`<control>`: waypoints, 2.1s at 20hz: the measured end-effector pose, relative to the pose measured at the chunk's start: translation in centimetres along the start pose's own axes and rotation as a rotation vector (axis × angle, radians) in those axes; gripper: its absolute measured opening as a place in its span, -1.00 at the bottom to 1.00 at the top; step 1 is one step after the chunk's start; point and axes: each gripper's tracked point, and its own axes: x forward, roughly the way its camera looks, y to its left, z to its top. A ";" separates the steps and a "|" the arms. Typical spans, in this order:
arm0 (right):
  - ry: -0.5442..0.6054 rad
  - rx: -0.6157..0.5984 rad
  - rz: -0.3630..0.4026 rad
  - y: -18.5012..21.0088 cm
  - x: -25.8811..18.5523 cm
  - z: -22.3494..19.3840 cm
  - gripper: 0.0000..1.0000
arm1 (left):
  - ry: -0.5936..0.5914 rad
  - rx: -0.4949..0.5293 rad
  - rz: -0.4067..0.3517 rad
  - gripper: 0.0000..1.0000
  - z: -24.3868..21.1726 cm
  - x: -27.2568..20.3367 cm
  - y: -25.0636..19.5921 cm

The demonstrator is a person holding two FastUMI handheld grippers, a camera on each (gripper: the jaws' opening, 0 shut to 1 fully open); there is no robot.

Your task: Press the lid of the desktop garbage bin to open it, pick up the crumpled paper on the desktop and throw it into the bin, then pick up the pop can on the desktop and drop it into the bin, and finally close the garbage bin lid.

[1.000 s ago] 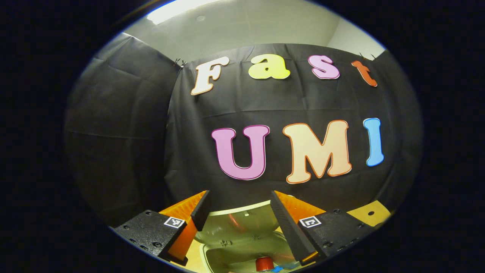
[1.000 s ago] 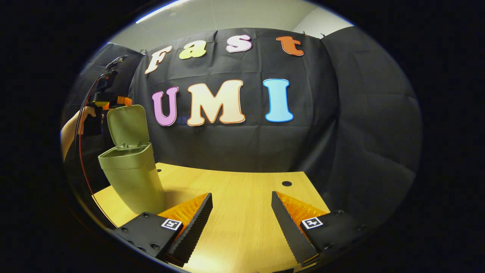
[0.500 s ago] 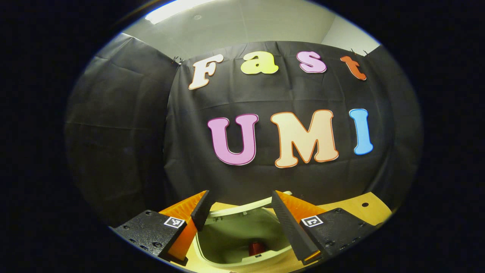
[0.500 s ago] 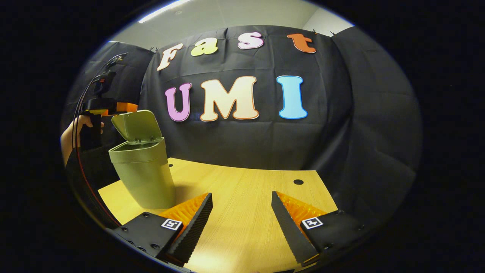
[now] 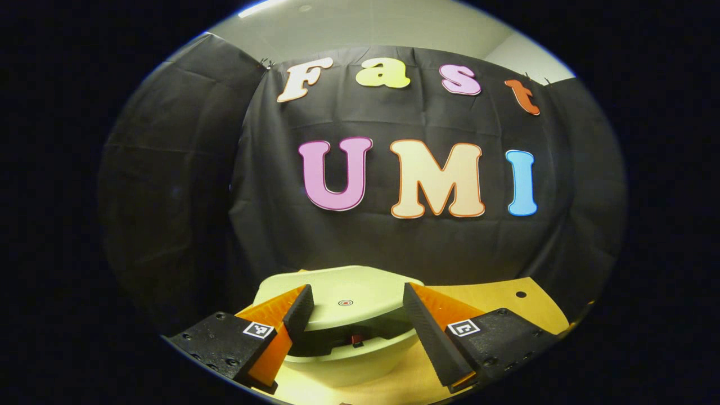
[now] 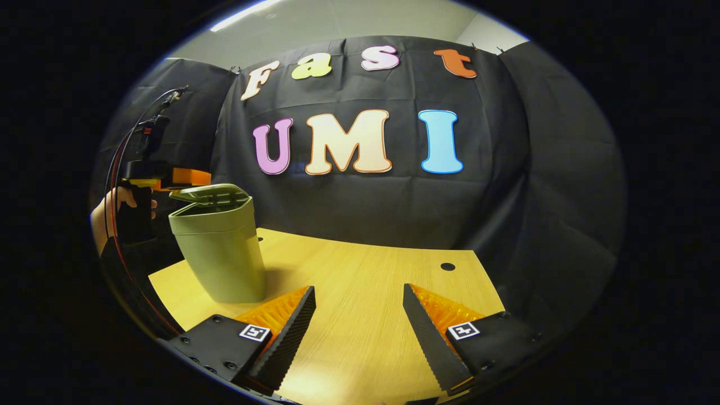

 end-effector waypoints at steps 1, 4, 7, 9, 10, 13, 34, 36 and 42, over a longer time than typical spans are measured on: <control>0.002 -0.002 0.001 0.1 0.0 0.0 0.96 | 0.017 -0.007 -0.003 0.93 -0.7 0.1 -0.1; 0.006 -0.001 0.000 0.1 0.0 -0.1 0.96 | 0.056 -0.017 -0.003 0.91 -2.4 0.6 0.1; 0.010 0.000 -0.005 0.0 0.0 -0.4 0.96 | 0.097 -0.018 -0.001 0.90 -3.9 0.8 -0.1; 0.014 0.005 -0.009 -0.2 0.1 -0.7 0.96 | 0.087 0.012 -0.003 0.92 -3.8 1.2 -0.2; 0.017 0.010 -0.009 -0.2 0.1 -0.8 0.96 | 0.131 0.036 -0.001 0.89 -4.5 1.1 -0.1; 0.020 0.031 -0.003 0.2 0.4 -1.1 0.96 | 0.132 -0.013 -0.030 0.89 -5.3 0.5 -0.5; -0.322 0.071 -0.167 -3.4 -3.9 12.5 0.96 | -0.258 -0.015 -0.256 0.94 1.8 -6.9 -11.7; -0.333 0.067 -0.181 -3.5 -3.7 13.0 0.96 | -0.259 -0.021 -0.289 0.92 2.3 -7.4 -12.8; -0.357 0.082 -0.204 -3.8 -4.4 14.2 0.95 | -0.282 -0.022 -0.321 0.87 3.9 -8.1 -14.3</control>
